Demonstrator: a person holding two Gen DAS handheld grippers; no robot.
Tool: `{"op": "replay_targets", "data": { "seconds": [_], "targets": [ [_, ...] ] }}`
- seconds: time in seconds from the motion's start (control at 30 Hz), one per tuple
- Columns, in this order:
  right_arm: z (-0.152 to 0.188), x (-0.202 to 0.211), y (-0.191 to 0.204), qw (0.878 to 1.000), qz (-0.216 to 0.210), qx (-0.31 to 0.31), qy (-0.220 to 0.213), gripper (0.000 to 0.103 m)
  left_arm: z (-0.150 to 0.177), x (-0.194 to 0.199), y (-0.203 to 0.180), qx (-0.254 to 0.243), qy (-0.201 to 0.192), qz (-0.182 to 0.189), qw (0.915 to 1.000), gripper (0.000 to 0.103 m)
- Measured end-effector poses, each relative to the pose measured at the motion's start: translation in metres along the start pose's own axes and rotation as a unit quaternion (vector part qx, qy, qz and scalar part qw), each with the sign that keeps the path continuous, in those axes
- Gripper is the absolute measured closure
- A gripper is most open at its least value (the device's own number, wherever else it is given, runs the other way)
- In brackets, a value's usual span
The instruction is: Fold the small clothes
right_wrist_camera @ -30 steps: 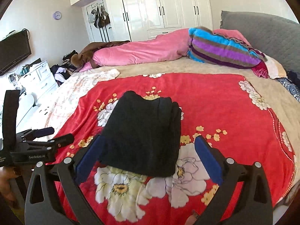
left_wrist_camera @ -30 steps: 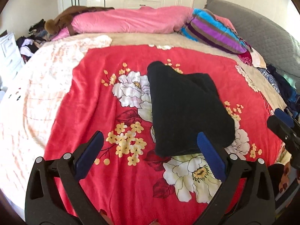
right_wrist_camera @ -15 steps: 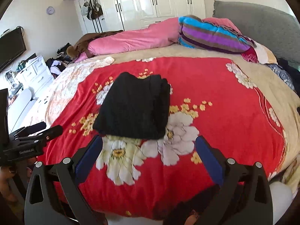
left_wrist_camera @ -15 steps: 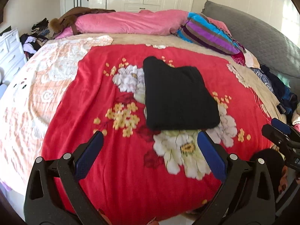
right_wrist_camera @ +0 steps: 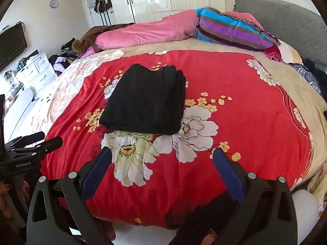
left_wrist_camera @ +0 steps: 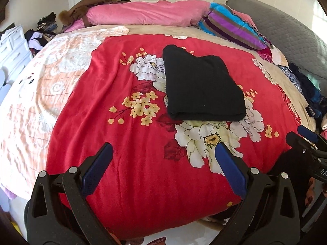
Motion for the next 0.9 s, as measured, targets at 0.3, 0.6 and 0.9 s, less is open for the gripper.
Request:
{"op": "replay_targets", "data": {
  "seconds": [0.3,0.6,0.9],
  "targets": [
    [-0.0008,0.0013,0.0004,1.0,0.001,-0.002,-0.001,0.004,-0.0022,0.0047,-0.0003,0.003,-0.003,-0.003,1.0,0.009],
    [-0.0002,0.0016,0.0013,1.0,0.003,-0.002,0.0,0.004,-0.002,0.0064,0.0006,0.0,-0.002,-0.01,0.9999,0.009],
    [0.0016,0.002,0.002,1.0,0.005,-0.002,0.0,0.004,-0.0023,0.0083,0.0,-0.003,-0.003,-0.013,0.9999,0.009]
  ]
}}
Point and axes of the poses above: each gripper's, at about its wrist camera, not at the fingertips, and x roughly against the way its jaws point, y to its left, z to its underside, the point moved 7 cm from there along -x, roughly the way its jaws point, and after that the axes turned 3 degrees about -x, right-handed, at the moved point
